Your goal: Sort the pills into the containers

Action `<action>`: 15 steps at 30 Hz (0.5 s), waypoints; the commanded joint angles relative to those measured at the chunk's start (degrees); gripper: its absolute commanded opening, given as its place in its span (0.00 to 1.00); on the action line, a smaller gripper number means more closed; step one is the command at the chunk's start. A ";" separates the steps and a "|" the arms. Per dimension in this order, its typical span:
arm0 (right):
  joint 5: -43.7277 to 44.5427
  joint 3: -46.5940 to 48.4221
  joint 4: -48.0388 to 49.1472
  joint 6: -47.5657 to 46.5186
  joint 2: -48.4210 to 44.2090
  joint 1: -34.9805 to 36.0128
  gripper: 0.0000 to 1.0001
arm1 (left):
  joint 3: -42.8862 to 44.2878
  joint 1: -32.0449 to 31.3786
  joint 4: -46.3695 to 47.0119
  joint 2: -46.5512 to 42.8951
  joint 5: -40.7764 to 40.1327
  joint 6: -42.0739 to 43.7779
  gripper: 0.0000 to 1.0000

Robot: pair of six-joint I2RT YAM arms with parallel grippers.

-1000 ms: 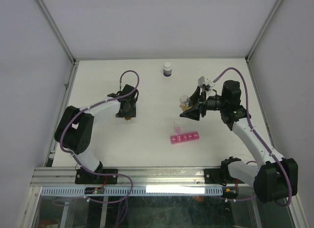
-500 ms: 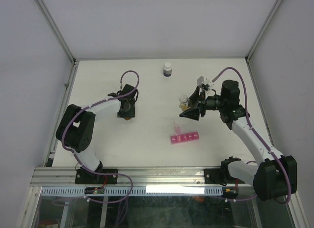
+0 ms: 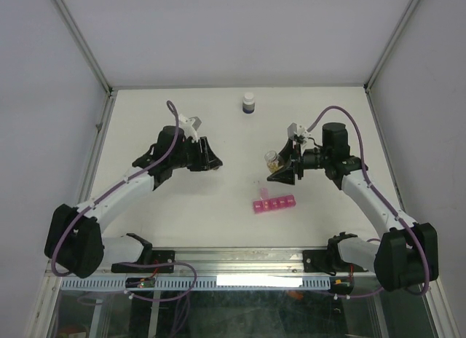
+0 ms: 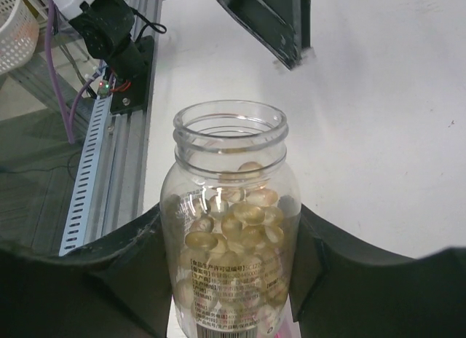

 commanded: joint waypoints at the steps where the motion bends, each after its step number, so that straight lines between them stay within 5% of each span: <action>1: 0.04 3.78 -8.97 -12.28 -0.34 -0.02 0.00 | -6.56 -1.94 25.74 -7.85 24.10 -10.37 0.23; 7: 0.97 6.22 -19.66 -23.03 -0.92 -0.04 0.00 | -9.20 -5.65 41.34 -10.02 28.89 -18.04 0.23; 15: 2.47 6.65 -23.68 -27.59 -1.64 0.08 0.00 | -5.62 -11.96 41.37 -8.12 25.24 -14.65 0.23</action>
